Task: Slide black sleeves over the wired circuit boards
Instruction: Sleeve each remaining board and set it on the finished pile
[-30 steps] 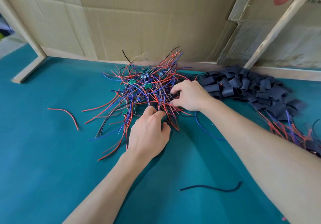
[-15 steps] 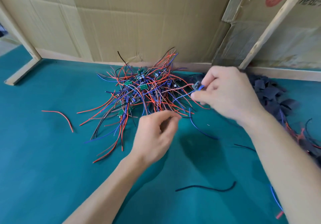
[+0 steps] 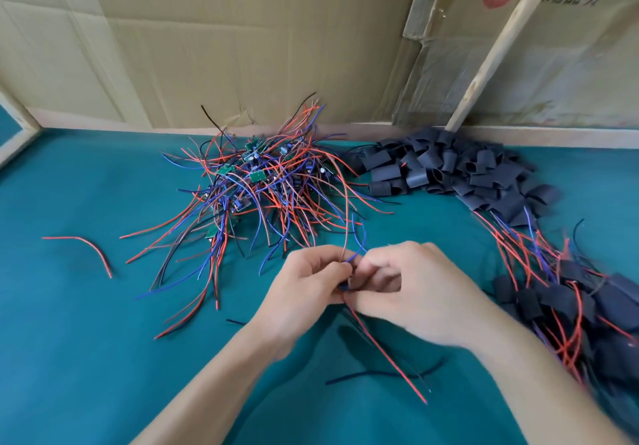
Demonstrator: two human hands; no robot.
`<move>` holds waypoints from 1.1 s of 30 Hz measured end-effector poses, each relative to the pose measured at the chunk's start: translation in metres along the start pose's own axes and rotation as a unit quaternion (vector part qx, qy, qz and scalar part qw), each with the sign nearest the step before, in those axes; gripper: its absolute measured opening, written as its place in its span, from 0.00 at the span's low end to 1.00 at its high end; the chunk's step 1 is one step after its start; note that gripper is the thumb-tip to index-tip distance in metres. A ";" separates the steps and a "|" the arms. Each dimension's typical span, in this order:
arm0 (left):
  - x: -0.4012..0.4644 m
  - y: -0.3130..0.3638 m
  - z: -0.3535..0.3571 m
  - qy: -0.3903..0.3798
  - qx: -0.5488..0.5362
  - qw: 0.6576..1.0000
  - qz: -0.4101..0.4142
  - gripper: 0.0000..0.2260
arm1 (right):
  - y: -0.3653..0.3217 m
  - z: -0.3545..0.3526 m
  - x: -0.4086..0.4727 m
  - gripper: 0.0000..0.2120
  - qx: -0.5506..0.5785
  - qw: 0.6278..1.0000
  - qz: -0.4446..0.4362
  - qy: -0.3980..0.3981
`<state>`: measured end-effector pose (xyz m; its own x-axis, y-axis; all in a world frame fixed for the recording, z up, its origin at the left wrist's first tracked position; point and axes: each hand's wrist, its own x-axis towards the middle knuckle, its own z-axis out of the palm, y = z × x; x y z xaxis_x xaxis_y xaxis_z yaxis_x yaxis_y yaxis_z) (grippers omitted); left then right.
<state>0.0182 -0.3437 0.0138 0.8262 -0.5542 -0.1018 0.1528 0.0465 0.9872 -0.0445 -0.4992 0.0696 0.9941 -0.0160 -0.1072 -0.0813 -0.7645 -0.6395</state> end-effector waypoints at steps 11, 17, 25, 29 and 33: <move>-0.003 0.007 -0.001 -0.065 0.018 0.997 -0.036 0.13 | 0.100 -0.071 0.113 0.17 -0.161 0.913 0.196 0.320; -0.002 0.007 -0.003 -0.072 0.018 0.996 -0.039 0.12 | 0.113 -0.069 0.122 0.09 -0.179 0.882 0.199 0.387; -0.001 0.005 -0.003 -0.030 -0.027 0.999 -0.032 0.04 | 0.050 -0.040 0.054 0.05 0.018 0.849 0.029 0.528; -0.003 0.004 -0.001 -0.020 -0.009 1.000 -0.013 0.04 | 0.014 0.019 0.020 0.03 0.126 0.907 -0.060 0.397; -0.005 0.004 -0.001 -0.035 -0.002 0.999 -0.001 0.04 | 0.011 0.056 0.004 0.04 0.222 0.905 -0.050 0.360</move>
<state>0.0147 -0.3400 0.0185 0.7864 -0.6105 -0.0948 0.1563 0.0481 0.9865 -0.0458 -0.4715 0.0200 0.7743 -0.4987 0.3895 0.1503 -0.4531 -0.8787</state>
